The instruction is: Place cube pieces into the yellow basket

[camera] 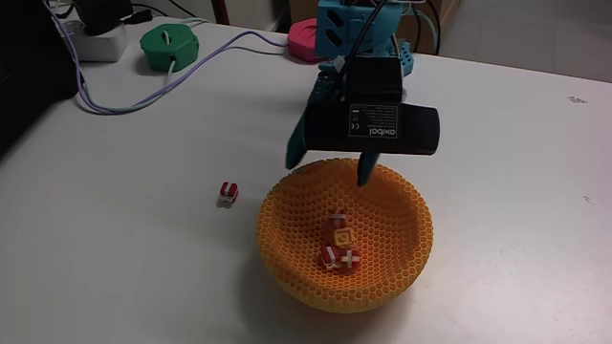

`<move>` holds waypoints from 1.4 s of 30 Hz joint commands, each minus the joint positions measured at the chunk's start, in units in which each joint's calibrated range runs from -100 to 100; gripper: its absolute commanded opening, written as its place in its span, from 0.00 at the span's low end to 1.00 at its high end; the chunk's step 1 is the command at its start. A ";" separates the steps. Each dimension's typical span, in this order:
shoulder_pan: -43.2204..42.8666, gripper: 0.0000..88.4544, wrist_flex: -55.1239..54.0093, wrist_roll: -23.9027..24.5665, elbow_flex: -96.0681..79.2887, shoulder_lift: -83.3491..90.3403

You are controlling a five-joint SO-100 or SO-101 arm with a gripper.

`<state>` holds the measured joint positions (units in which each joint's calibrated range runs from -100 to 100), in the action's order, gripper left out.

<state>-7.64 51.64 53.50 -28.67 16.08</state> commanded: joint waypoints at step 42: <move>32.90 0.12 -45.55 -7.57 -17.70 -19.02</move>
<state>23.40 7.49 46.28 -46.50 -3.00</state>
